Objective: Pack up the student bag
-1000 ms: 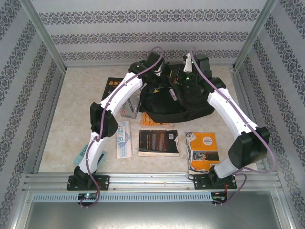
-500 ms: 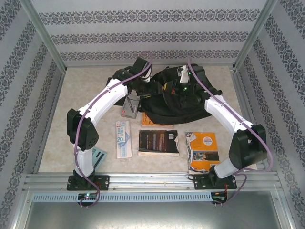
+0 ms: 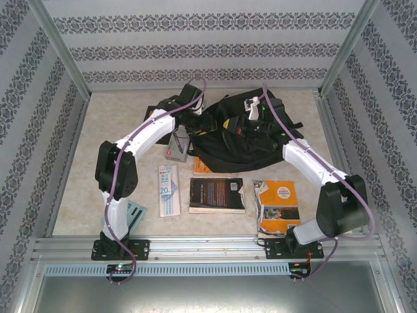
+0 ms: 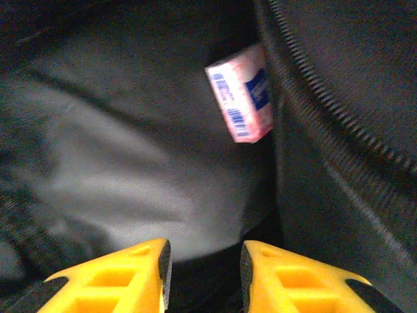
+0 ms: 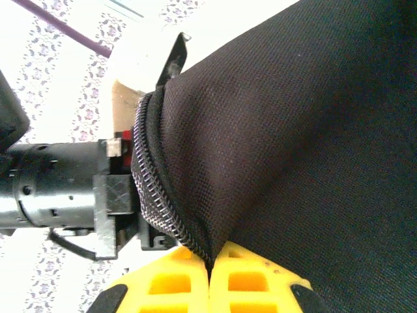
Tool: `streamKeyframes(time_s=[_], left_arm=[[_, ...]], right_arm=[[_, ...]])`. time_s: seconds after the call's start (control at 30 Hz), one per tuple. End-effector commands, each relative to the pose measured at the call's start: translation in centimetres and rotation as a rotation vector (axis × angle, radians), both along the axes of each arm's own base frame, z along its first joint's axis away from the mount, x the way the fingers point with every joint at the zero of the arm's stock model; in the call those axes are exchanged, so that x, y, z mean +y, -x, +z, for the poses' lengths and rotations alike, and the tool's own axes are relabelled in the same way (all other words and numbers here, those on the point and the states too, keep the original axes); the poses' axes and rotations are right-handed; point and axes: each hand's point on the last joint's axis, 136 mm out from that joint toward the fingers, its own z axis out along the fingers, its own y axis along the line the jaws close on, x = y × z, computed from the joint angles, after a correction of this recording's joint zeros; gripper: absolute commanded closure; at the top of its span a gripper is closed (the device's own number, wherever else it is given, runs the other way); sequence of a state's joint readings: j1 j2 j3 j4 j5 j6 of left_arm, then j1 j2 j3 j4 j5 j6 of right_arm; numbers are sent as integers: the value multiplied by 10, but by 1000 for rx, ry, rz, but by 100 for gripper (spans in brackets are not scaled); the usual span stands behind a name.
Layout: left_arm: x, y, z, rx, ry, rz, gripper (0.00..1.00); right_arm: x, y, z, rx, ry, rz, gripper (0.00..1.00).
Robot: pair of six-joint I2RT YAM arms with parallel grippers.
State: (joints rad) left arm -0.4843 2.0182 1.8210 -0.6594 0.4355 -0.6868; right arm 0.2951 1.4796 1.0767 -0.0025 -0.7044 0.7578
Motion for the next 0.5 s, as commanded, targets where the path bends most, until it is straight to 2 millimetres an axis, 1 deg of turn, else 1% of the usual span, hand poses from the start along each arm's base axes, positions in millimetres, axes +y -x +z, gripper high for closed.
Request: streamKeyframes(time_s=[0.0,0.07,0.17,0.23,0.3,0.33,0.37,0.4,0.47], left_arm=[[-31,-19,22,-62,163,-30,67],[-43,-21,28,-74,216,-49,69],[-59,-17,36,-85,272,-83,72],[-65,-13,39,-92,300,-98,75],[-67,-10,41,-96,331,-101,77],[-67,-9,44,-101,343,-98,78],[-68,-7,44,-102,353,-97,79],[-67,-7,45,-107,361,-96,80],[-68,-6,45,-102,372,-97,81]], right_arm=[[4,8,19,-24,-78,55,100],[4,7,19,-11,-98,62,100],[3,4,18,7,-111,59,100],[1,4,19,2,-103,50,90],[-3,3,18,-8,-75,30,83],[-5,2,18,-15,-58,18,75],[-9,2,18,-25,-36,2,62],[-13,1,17,-34,-12,-17,53],[-19,2,18,-52,27,-40,43]])
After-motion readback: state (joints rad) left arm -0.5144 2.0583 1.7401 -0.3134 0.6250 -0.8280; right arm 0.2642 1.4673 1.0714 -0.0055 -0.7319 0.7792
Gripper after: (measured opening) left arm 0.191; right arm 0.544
